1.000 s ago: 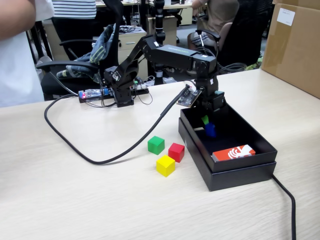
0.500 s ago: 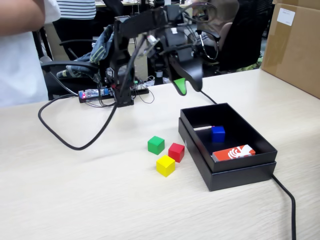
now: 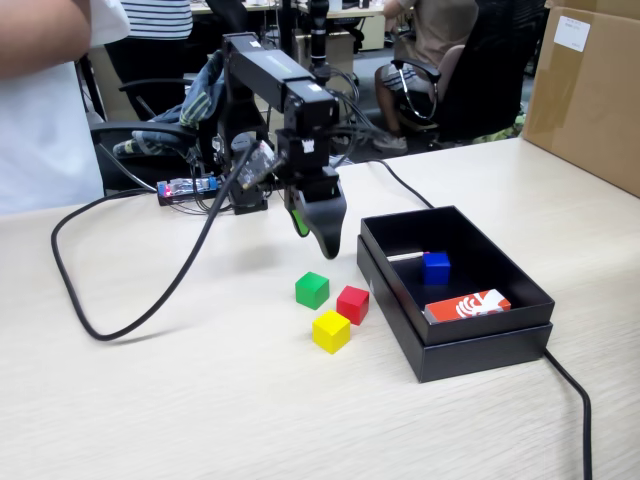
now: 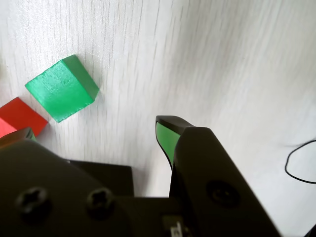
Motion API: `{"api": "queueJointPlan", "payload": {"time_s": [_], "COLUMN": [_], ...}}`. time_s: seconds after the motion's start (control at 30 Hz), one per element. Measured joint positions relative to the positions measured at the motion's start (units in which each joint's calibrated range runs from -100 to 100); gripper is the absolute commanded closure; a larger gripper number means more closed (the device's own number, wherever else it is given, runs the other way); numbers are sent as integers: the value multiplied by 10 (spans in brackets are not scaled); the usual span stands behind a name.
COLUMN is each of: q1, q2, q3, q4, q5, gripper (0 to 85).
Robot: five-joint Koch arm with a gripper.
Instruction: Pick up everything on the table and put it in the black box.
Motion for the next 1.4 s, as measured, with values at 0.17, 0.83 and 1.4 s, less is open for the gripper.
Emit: {"api": "queueJointPlan", "payload": {"time_s": [0.17,0.83,1.4], "q1": [-2,-23,27], "q2": [63,215,-53], "q3": [34,119,198], "q4": [8,11,11], "q5": [2,19,34], "gripper": [372,656,692]}}
